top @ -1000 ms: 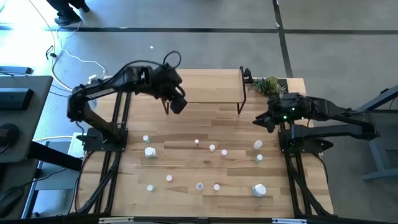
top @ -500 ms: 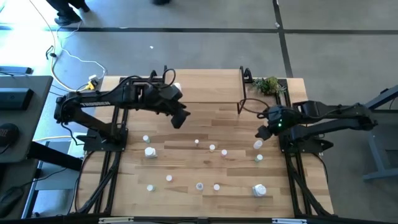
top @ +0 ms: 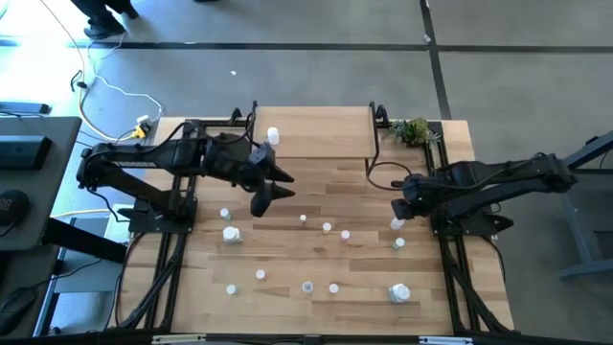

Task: Pick and place medicine bottles onto shelf by color
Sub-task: Put the top transparent pill bottle on the shelf

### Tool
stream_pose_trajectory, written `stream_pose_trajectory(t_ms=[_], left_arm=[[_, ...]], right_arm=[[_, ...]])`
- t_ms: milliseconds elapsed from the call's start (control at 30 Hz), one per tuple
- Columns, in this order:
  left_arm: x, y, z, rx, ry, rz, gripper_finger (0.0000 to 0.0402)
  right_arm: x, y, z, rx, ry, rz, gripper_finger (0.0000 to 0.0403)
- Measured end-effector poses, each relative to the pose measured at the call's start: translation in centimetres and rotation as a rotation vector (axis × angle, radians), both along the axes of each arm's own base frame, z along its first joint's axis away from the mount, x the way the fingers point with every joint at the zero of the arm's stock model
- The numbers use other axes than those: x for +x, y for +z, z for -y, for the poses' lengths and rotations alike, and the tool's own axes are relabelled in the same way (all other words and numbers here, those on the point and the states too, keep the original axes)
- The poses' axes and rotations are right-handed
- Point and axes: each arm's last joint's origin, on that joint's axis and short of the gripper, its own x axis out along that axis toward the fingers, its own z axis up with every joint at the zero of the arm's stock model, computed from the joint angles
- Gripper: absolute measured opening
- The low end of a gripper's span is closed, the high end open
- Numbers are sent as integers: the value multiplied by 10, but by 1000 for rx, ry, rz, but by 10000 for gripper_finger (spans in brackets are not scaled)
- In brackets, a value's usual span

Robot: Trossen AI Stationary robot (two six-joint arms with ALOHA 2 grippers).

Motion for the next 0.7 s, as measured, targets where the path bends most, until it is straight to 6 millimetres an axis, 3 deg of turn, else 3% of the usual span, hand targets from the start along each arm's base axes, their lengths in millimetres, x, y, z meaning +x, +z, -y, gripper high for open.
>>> stream_pose_trajectory(t_ms=[700], left_arm=[[3, -4, 9, -7, -134, -21, 195]], right_arm=[[11, -16, 1, -78, -21, -175, 198]])
